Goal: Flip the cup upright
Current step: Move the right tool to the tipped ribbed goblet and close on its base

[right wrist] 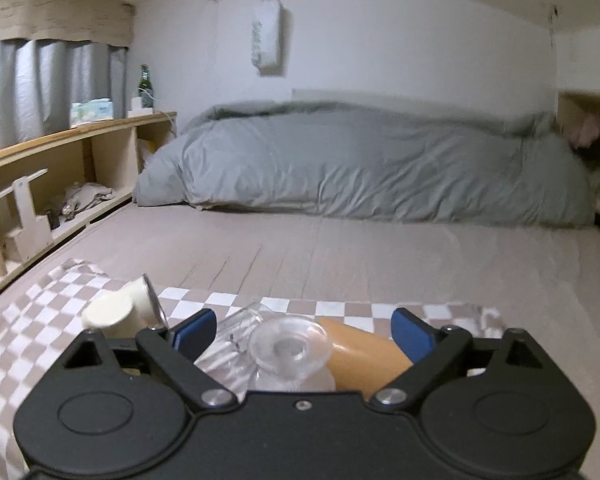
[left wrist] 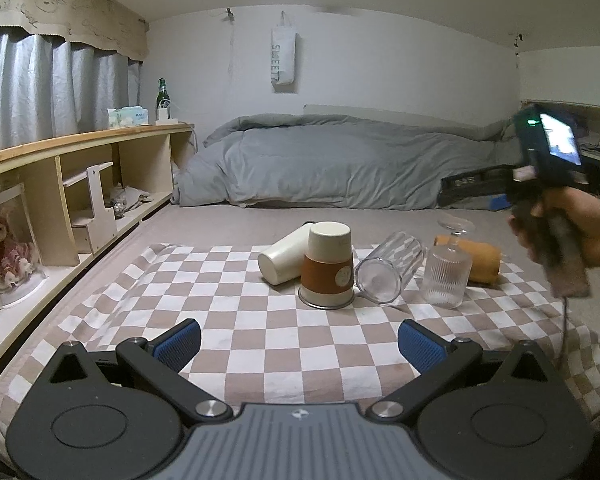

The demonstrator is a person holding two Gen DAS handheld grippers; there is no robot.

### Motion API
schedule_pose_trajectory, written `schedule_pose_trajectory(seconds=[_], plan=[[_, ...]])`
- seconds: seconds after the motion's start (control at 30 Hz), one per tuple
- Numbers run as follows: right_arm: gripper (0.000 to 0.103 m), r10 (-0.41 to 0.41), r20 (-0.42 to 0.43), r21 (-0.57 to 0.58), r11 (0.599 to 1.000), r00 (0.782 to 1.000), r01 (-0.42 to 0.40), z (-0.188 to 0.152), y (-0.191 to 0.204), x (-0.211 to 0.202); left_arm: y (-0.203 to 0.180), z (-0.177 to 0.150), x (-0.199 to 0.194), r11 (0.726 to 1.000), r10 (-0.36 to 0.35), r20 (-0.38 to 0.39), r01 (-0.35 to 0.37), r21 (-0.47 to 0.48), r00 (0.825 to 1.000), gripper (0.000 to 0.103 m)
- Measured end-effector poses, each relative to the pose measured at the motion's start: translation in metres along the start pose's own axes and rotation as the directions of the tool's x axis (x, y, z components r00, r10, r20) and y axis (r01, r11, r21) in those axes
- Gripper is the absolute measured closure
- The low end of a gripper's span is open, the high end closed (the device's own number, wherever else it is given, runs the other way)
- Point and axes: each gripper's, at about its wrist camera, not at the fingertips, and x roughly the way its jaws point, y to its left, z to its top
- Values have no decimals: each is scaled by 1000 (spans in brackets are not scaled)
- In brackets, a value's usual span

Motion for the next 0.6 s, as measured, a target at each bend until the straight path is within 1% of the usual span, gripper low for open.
schedule_pose_trajectory(seconds=[0.03,0.1,0.17,0.27,0.33,0.43,0.47,0.6], plan=[[9,3,-18,18,1000,1000,-3,2,0,10,0,0,0,1000,0,-3,0,0,1000,0],[16,3,-64,29,1000,998,-1,4,1,25,2,1,1,1000,-2,-7,2,-2,1000,0],[19,11,-100,27,1000,995,-9,4,2,34,3,1,1,1000,-1,-10,1,-4,1000,0],[20,-9,-168,-25,1000,986,4,3,10,48,2,1,3,1000,-6,-25,6,-3,1000,0],[24,-12,-199,-38,999,980,4,4,14,54,2,0,3,1000,-13,-29,13,0,1000,0],[34,-13,-231,-22,1000,973,8,6,15,63,3,0,3,1000,-14,-28,14,-3,1000,0],[41,-20,-241,-30,999,970,13,6,15,65,4,0,2,1000,-13,-28,13,-5,1000,0],[42,-22,-242,-47,999,970,11,4,14,61,5,0,1,1000,-12,-25,12,-11,1000,0]])
